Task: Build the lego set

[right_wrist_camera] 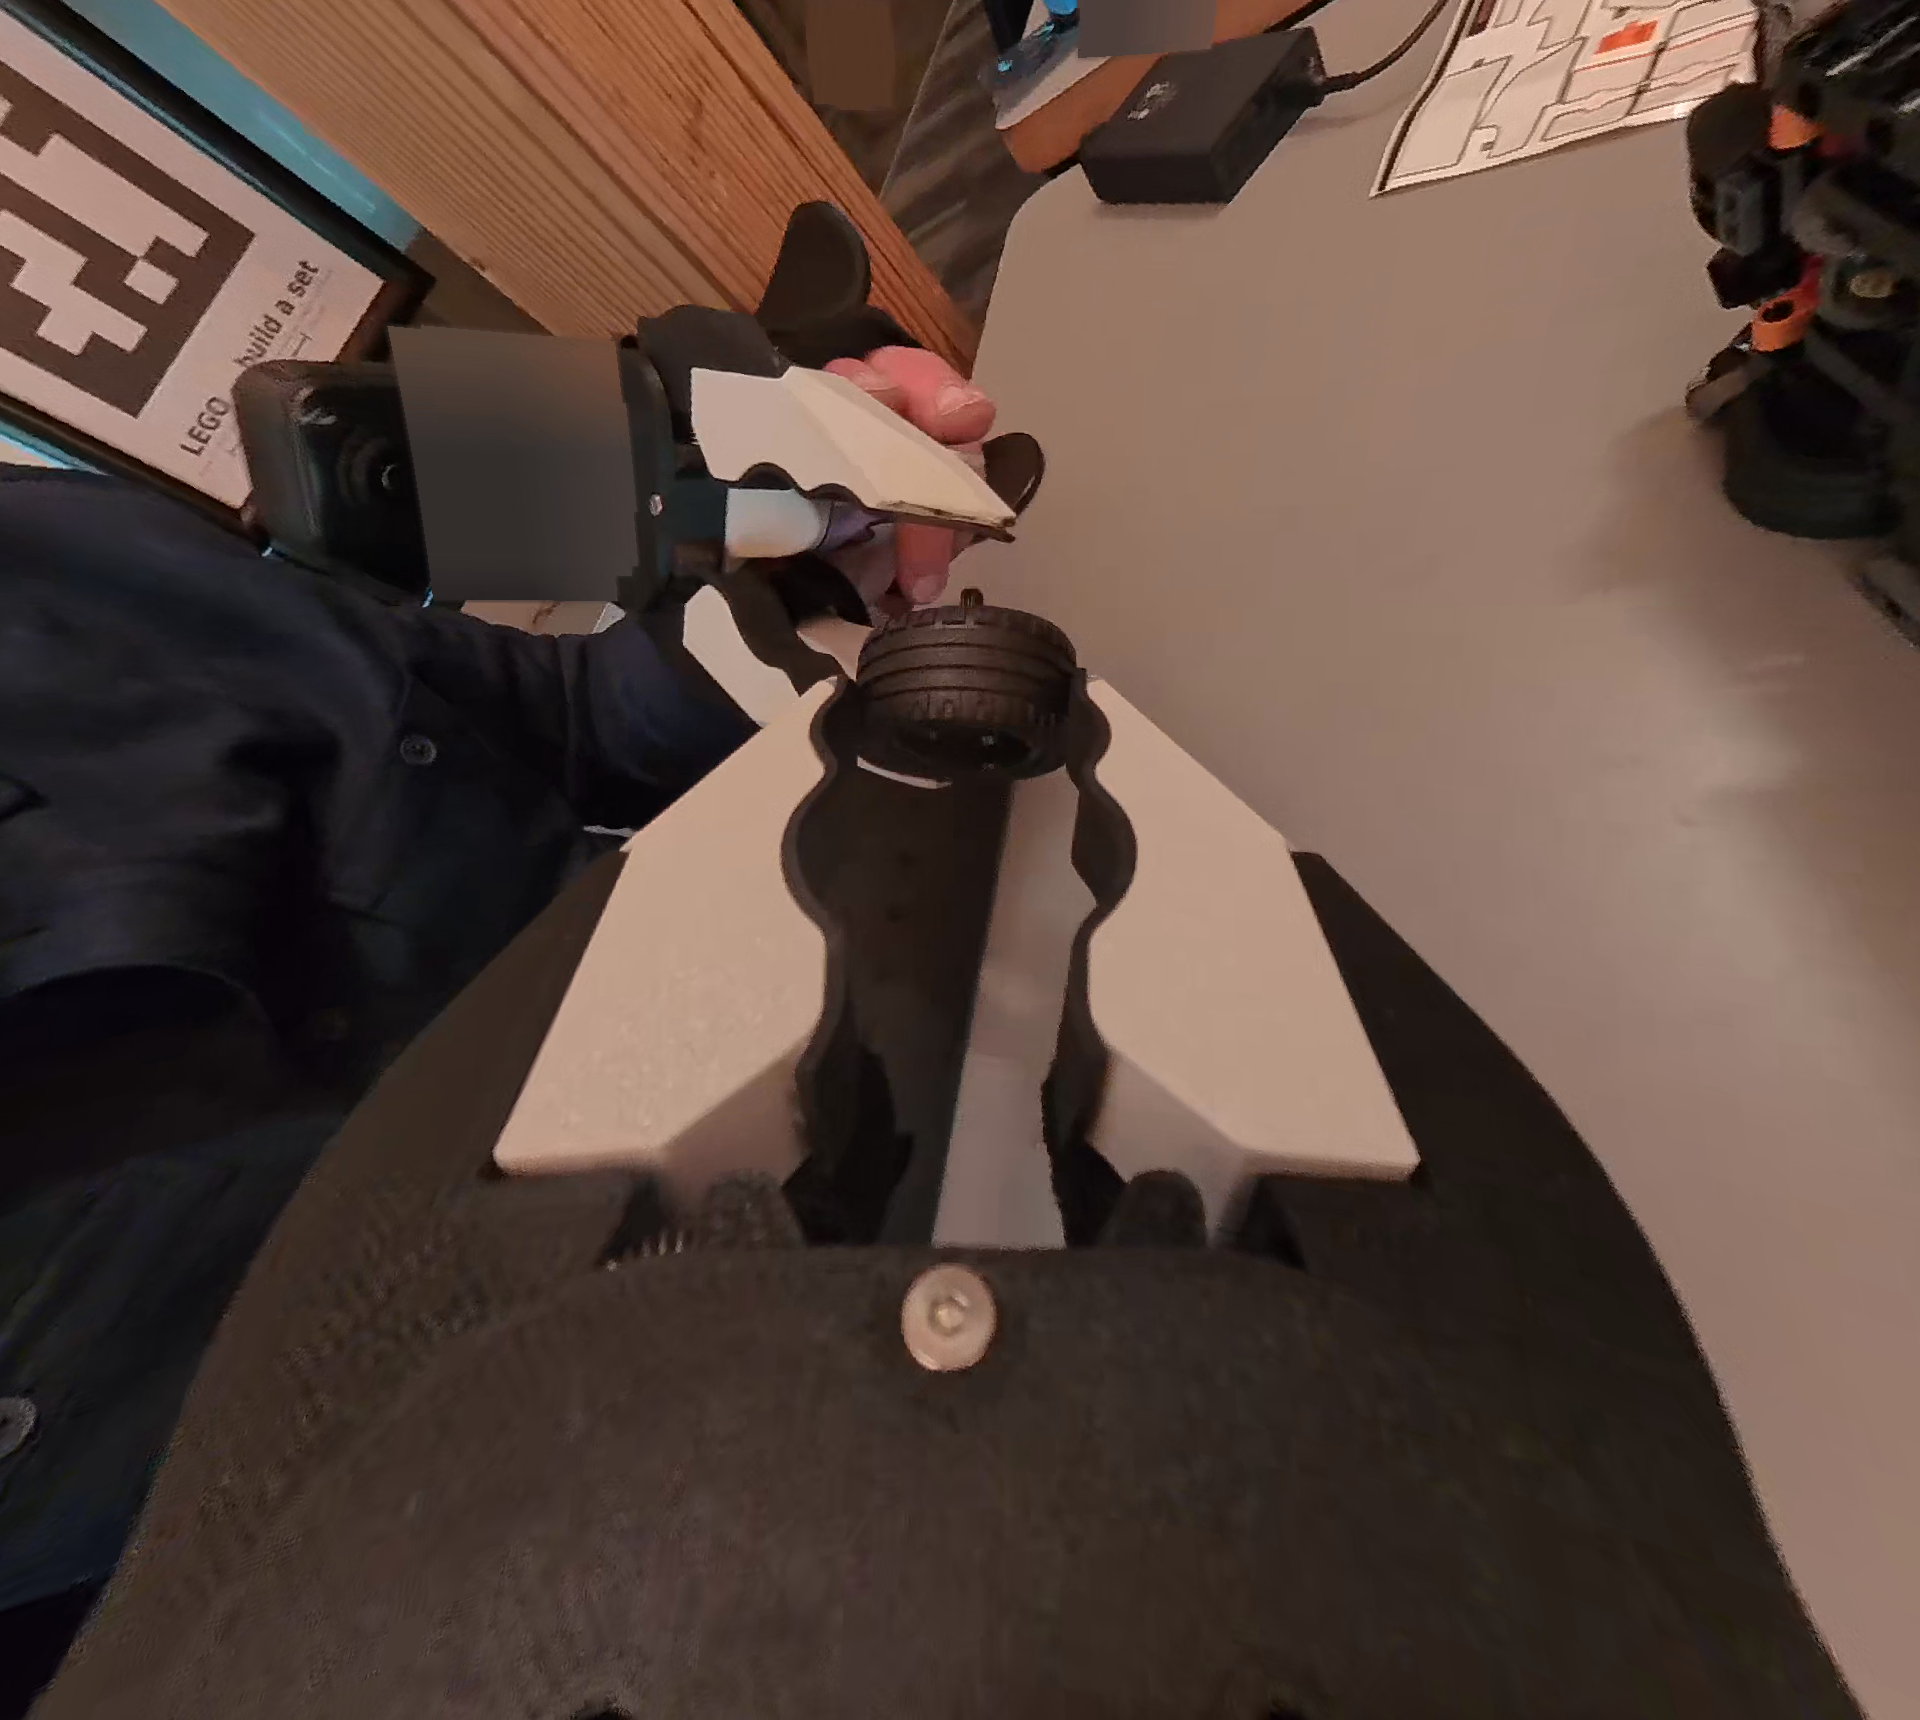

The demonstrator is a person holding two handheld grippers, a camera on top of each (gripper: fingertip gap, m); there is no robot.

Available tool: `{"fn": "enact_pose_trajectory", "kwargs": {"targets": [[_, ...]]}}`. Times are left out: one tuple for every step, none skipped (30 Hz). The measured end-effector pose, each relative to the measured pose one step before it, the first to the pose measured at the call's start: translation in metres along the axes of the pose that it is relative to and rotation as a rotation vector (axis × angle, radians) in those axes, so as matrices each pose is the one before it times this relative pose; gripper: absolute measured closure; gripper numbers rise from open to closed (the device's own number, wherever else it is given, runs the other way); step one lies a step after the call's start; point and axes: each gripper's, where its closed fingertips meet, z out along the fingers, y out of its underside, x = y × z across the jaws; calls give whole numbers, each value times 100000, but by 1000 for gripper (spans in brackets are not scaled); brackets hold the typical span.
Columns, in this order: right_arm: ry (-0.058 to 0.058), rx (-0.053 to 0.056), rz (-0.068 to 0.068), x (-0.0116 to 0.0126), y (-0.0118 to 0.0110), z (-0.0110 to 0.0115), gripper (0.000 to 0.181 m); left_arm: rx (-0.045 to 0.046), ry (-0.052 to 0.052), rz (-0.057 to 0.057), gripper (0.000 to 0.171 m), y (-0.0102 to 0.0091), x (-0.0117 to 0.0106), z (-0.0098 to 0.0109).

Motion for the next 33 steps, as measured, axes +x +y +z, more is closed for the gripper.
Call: {"fn": "enact_pose_trajectory", "kwargs": {"targets": [[-1042, -1902, -359, -234, 86, 37, 142, 905, 2013, 550, 118, -87, 195, -115], [-700, -2742, -472, -197, 216, 91, 142, 957, 1418, 883, 117, -109, 156, -92], [-549, -2540, -478, -167, 161, 157, 142, 47, 1195, 849, 116, -20, 159, 11], [-393, -1471, -405, -121, 1, 164, 142, -980, 2879, 440, 118, 103, 433, 129], [802, -1177, -131, 109, -23, 176, 142, -1889, 3568, 370, 127, 238, 591, 212], [1784, -1208, -67, 285, 13, 140, 142, -2610, -1260, 715, 132, 356, -103, 209], [1063, 260, -288, 163, -179, 73, 142, -1534, -1910, 1553, 135, 265, -204, 97], [437, 1780, -298, 37, -398, 3, 142, -215, -2087, 283, 136, 117, -255, 20], [75, 2065, -133, -53, -426, -9, 142, 1282, -2734, -1127, 136, -82, -422, -70], [461, 1403, -376, -58, -320, 29, 142, 1554, -1952, -1699, 137, -132, -346, -102], [1013, 1489, -1084, -17, -343, 21, 142, 950, -1585, -1131, 137, -47, -261, -55], [1012, 2050, -1341, -19, -415, 16, 142, 627, -2641, -513, 137, -39, -345, -17], [594, 1976, -1284, -80, -394, 35, 141, 958, -3013, -838, 138, -106, -380, -8], [407, 1761, -1338, -99, -342, 73, 140, 1415, -1896, -1559, 138, -198, -284, -6], [536, 1579, -1398, -85, -275, 88, 138, 1478, -2690, -1368, 138, -228, -424, -55], [712, 1154, -1522, -46, -150, 95, 133, 1075, -3478, -859, 138, -170, -569, -51], [1100, 1336, -1382, 19, -126, 65, 129, 1206, -1491, -606, 138, -178, -314, -39], [704, 1705, -641, 36, -151, 19, 129, 1638, 63, -493, 138, -246, -62, -27], [-680, 1686, -38, -139, -168, 4, 129, 725, -1930, -194, 138, -127, -302, -33], [-471, 1555, -200, -116, -176, 23, 132, -364, -2784, 159, 138, 25, -417, -22], [1210, 1272, -772, 87, -128, 19, 135, -391, -174, 300, 139, 39, -24, 51], [1129, 771, -786, 79, -100, 29, 137, -156, -1270, 408, 139, 8, -152, 14], [396, 425, -373, -23, -114, 38, 137, -33, -1464, 772, 139, -10, -134, -4], [442, 190, -780, -12, -115, 18, 137, 28, -689, 73, 139, -41, -66, 6], [342, 173, -1228, -27, -168, 21, 138, 231, -538, -553, 139, -45, -123, -7], [340, -570, -1075, 35, -122, -1, 138, 596, -838, -430, 139, -72, -156, 18], [834, -1545, -988, 192, -77, -74, 138, 285, 143, -363, 138, 6, -71, 95], [1889, -1258, -1342, 440, -283, -185, 138, -16, 1165, -252, 139, 95, -55, 128], [3302, -1015, -2178, 721, -499, -275, 138, -935, 583, -392, 141, 288, -205, 161], [4203, -2722, -3358, 951, -425, -233, 138, -1118, -494, -988, 137, 421, -495, 241], [4192, -4511, -4520, 1059, -315, -124, 138, -1739, -740, -2490, 135, 612, -703, 336], [3690, -4370, -4549, 1106, -425, -9, 138, -3142, -862, -4075, 134, 894, -878, 485], [3467, -4424, -3915, 1245, -455, 101, 138, -3897, -1303, -4555, 129, 1110, -1014, 623]]}}
